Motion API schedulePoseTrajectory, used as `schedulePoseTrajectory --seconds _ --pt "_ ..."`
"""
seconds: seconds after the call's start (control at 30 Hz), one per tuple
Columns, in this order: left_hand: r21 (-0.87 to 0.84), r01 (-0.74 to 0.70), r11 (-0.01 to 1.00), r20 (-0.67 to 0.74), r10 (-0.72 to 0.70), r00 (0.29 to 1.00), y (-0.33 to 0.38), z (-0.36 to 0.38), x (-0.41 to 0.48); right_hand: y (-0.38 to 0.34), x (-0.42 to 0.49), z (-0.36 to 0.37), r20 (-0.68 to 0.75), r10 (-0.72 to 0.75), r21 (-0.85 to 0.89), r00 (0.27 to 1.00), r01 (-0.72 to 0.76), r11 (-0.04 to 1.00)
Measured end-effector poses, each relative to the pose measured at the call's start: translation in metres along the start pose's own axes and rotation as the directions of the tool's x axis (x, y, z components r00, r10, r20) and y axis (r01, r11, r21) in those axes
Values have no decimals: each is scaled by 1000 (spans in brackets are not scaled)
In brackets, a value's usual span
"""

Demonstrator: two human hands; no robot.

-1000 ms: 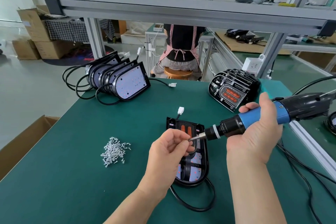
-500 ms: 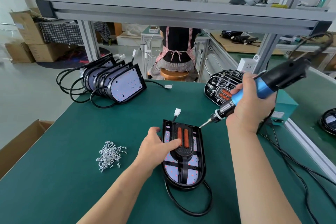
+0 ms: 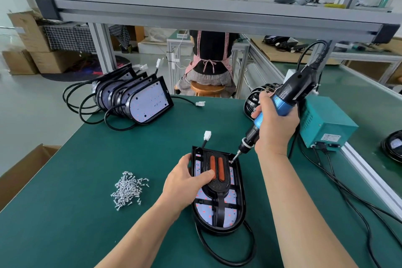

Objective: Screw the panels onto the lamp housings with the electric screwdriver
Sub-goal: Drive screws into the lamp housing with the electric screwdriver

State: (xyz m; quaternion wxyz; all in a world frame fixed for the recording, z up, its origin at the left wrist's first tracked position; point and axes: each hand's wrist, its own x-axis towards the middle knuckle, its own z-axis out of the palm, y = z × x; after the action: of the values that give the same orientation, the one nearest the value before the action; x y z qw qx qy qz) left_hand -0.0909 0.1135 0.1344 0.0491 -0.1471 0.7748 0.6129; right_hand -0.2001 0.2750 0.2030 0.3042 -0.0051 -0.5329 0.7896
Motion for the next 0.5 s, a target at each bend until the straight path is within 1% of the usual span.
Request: schedulePoseTrajectory --seconds 0.2,0.4,0.5 --pt "-8 -5 1000 6 5 1000 -1 0 0 8 1 2 8 10 -24 1000 -10 1000" --pt "-17 -27 999 5 27 1000 -3 0 0 9 10 9 138 47 -64 989 -38 997" --pt "0 -49 999 15 49 999 -5 0 1 11 10 14 172 63 -71 983 -51 996"
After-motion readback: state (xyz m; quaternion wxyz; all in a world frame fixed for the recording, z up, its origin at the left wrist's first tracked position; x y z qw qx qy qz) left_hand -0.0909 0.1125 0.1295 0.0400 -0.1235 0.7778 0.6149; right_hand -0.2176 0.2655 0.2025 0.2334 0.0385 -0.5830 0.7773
